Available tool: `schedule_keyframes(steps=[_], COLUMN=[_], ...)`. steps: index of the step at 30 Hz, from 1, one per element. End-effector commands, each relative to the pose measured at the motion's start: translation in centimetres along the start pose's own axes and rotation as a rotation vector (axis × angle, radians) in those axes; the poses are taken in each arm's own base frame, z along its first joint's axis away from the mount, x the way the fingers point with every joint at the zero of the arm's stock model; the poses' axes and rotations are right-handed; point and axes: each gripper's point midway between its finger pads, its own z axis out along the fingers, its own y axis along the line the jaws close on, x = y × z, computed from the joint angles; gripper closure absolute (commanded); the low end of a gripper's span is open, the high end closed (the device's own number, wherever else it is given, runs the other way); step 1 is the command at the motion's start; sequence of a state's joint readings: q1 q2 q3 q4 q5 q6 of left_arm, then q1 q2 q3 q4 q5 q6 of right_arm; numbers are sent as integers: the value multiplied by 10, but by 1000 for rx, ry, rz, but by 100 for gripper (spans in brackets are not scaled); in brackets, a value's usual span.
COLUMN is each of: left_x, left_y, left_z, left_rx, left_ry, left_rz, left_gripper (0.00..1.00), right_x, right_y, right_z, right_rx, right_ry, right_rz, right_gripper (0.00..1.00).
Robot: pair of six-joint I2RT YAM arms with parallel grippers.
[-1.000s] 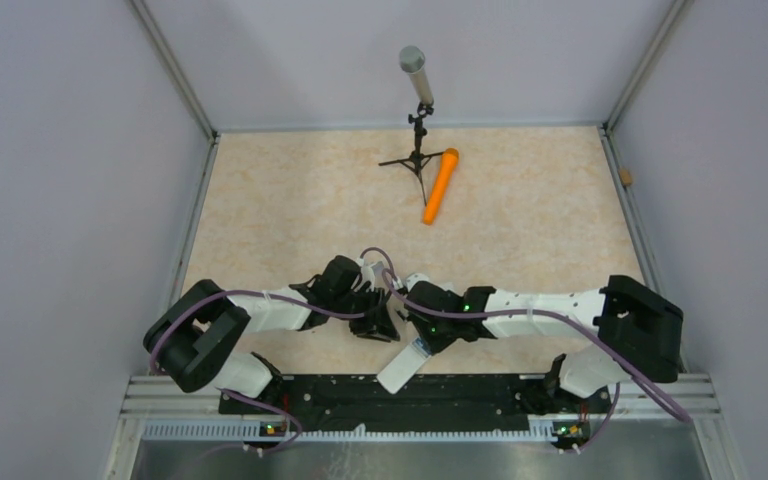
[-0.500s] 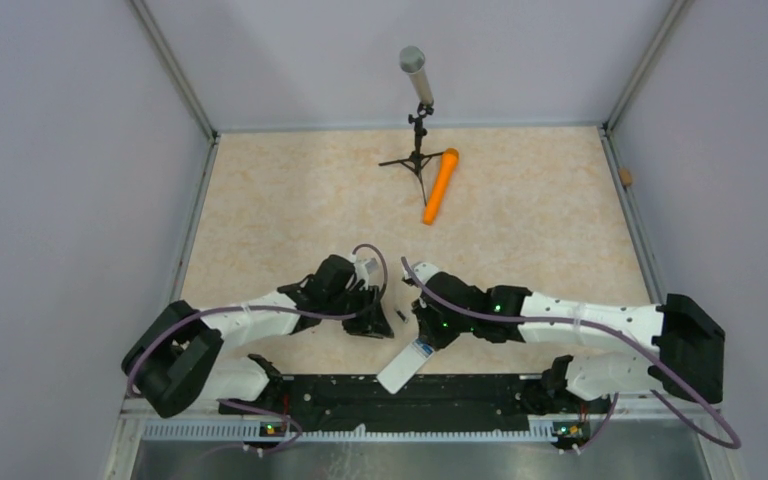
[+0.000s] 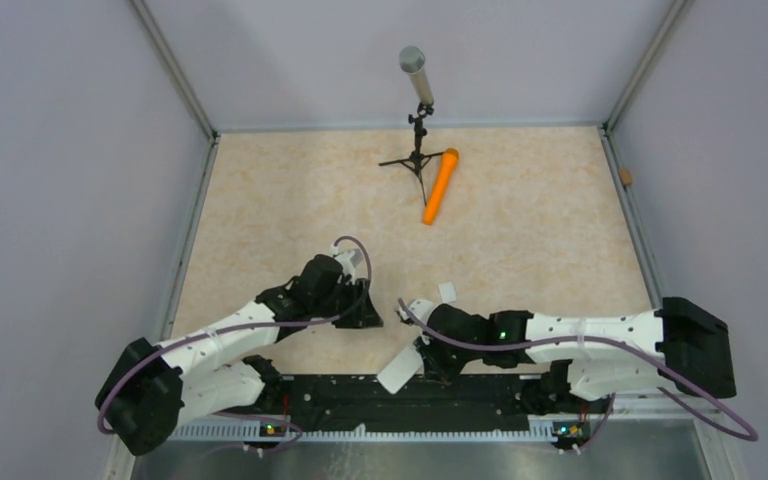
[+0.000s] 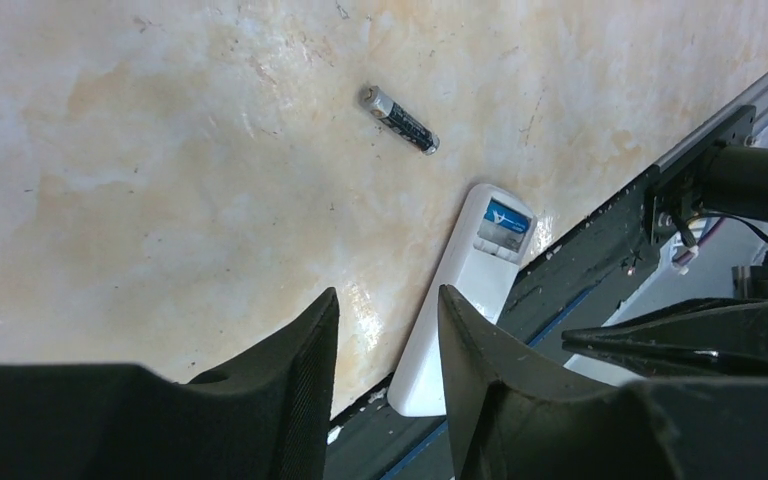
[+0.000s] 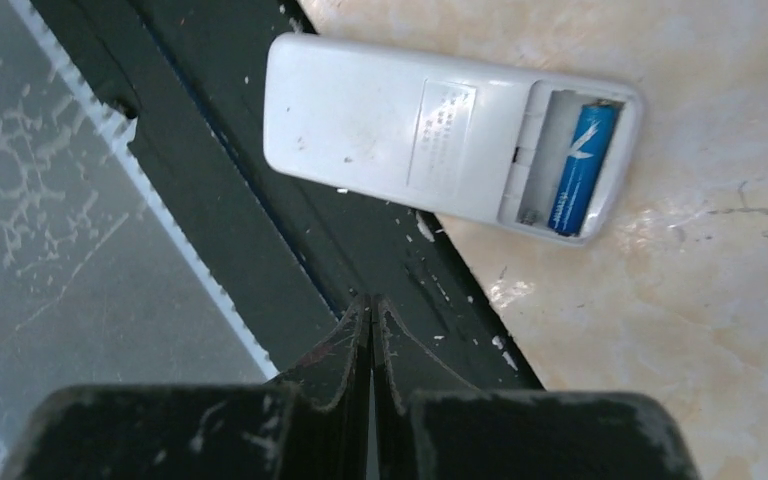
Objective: Load the batteries into the remote control
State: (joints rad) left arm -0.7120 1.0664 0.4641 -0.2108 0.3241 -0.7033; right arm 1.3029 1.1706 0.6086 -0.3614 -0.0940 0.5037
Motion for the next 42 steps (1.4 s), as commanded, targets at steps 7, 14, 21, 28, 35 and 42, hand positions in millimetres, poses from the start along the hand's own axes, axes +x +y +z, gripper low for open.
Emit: schedule_keyframes(steps=[7,14,21,28,35,42], left_x=[-24,-36,-39,-41,-41,-43], left_y=[4,7,10,11,11,13], left_z=[-22,-40,-44,-45,-45,-47], left_rx=[-55,-80,-98,-109,-107,-123], left_ry=[-155,-264,-292,-297,-294,-302], left_rz=[19,21,13,21,15,19], left_gripper=[53,43,31,26,24,22], right_x=[-3,-9,-15,-13,-25,-38], right_y=[27,37,37,37,39,40], right_z=[15,31,47,53,60,72], right_rx=[-87,-116,-96,-93,-80,-43], right_ry=[-66,-98,-101,-82,-103,-115], right_rz=[-116,-170,-203,-227,-245,-235], right_gripper=[100,100,100,100,100,100])
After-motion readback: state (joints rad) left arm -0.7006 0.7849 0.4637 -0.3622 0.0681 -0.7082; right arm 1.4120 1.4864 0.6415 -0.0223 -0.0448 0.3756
